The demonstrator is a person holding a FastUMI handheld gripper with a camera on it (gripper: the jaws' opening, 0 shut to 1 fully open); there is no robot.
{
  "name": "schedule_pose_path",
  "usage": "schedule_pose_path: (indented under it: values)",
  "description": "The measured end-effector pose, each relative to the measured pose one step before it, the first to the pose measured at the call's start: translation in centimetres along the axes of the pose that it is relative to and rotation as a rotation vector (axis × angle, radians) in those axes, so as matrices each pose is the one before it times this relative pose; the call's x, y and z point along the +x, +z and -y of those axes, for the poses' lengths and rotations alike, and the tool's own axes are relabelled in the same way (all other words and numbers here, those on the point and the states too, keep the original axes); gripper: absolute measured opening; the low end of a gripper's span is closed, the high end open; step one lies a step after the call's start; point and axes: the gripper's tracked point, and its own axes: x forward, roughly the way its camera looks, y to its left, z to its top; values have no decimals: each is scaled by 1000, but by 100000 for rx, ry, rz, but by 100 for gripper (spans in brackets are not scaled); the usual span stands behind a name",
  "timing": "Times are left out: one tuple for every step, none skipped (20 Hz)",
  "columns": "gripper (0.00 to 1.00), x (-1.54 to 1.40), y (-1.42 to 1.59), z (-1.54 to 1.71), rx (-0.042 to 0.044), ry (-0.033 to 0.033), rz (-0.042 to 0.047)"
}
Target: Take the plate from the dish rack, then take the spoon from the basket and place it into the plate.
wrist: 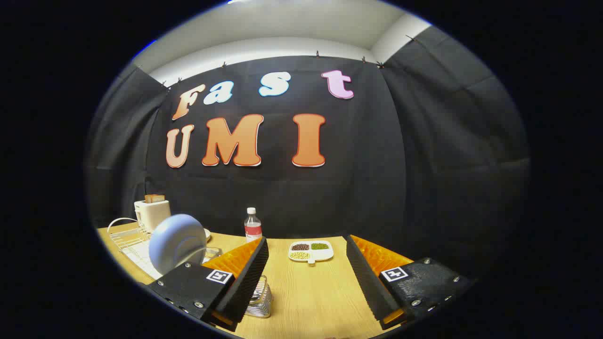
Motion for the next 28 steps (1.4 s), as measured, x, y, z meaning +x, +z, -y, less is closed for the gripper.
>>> schedule_pose_path:
  values:
    - [99,-1686,1356,-543,-486,-710,-834]
    - [99,-1622,1177,-576,-158,-707,-1337]
    - [99,-1620,858,-598,-139,-1125,-1369]
    - [99,-1619,863,-765,-122,-873,-786]
    - [99,-1679,933,-1071,185,-494,-77]
    - [99,-1581,734,-1083,149,-285,111]
    - [99,-1402,660,-1100,237,-734,307]
    - [99,-1137,588,-899,707,-1139,298]
    - [99,-1064,270,-853,1608,-1382,-134]
    - [99,-807,479,-987,2392,-352,415]
    - [99,-664,421,-1479,1935,1405,612]
    - [99,-433,216,-1176,800,1501,-285]
    - [99,6,-189,-496,351,389,-824]
    - [99,22,100,-465,165,612,-571]
    - [99,-7,304,-385,-175,547,105]
    - [99,-13,282,-198,-347,-194,641]
    - [99,93,380,-84,-362,-412,1094]
    - [99,64,105,-185,111,678,344]
    - [99,44,-422,-608,-107,1719,-1107]
    - [99,28,-237,-378,-712,1371,-1285]
    - [99,176,-9,-10,-1010,264,-828]
    - [99,15,13,101,-512,69,-665]
    - [99,-4,203,-189,377,659,224]
    - [99,69,34,-297,529,668,-110]
    - [99,136,-56,-154,485,465,-556]
    - [99,188,-112,-37,367,102,-617]
    - [99,135,64,-78,498,-48,-350]
    - [99,121,50,-153,672,431,-278]
